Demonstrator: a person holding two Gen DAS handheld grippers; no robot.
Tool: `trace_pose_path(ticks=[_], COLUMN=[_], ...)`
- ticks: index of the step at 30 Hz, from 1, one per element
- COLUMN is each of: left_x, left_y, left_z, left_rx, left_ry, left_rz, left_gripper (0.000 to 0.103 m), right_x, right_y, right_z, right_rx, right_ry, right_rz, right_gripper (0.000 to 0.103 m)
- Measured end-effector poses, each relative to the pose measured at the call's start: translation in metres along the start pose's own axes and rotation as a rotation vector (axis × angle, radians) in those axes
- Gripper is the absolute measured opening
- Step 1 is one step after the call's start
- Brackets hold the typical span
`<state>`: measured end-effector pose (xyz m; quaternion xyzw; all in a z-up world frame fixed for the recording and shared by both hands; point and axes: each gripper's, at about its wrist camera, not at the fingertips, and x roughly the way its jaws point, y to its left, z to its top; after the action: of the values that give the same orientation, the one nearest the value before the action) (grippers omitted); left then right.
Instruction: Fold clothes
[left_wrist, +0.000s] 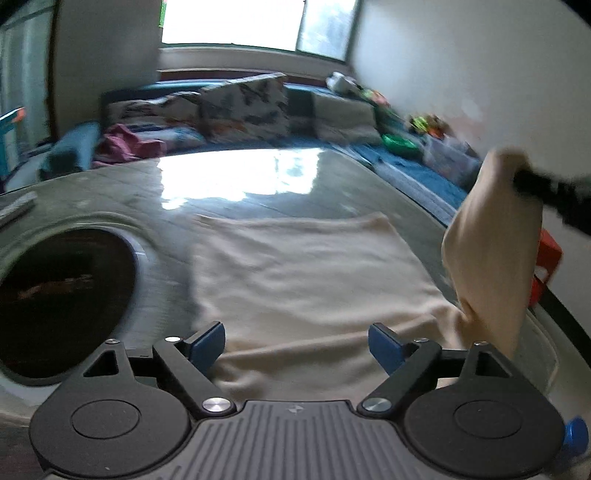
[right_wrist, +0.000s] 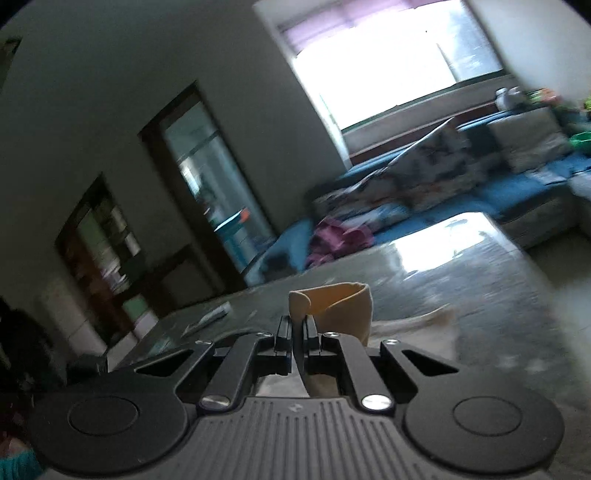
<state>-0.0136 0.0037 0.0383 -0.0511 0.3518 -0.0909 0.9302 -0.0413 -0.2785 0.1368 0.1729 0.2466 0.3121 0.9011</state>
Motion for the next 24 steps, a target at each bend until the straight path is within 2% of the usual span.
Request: trace_pose_path(ticks=[8,10,13,15,17,20,24], left_x=[-0.023,-0.025,-0.024,-0.025,-0.026,-0.026,-0.016], left_y=[0.046,0.051,0.053,0.051,0.047,0.035,0.018], left_z=[0.0,-0.002,-0.003,-0.003,-0.004,-0.005,-0.01], left_rx=[-0.084,-0.096,-0.101,-0.096,-0.085,-0.064,-0.033], left_ry=[-0.045,-0.046,-0.043,-0.043,-0.046,-0.047,-0.019], left_rz=[0.072,0.076,0.074,0.066,0.051,0.004,-0.042], left_gripper=[0.089,0.089,0.089,0.089,0.088,0.084,0.07], right_x=[0.076,0.089,0.092,0.081,0.067,0.048,0.025], right_y=[0.044,0.05,0.058,0.058,0.05,0.032,0.002], right_z=[-0.048,-0.062,-0.075,-0.075,-0.071,-0.068,-0.076], right_rx=[-0.06,-0.069,-0.094,-0.106,-0.126,-0.168,-0.184], right_ry=[0.229,0.286,0.331,0.331,0.316,0.306,0.313], right_rz=[0.08,0.094,0.109,0.11,0.08,-0.026,-0.163], right_gripper=[0.005,0.011,0.012,0.014,0.022,0.023,0.024])
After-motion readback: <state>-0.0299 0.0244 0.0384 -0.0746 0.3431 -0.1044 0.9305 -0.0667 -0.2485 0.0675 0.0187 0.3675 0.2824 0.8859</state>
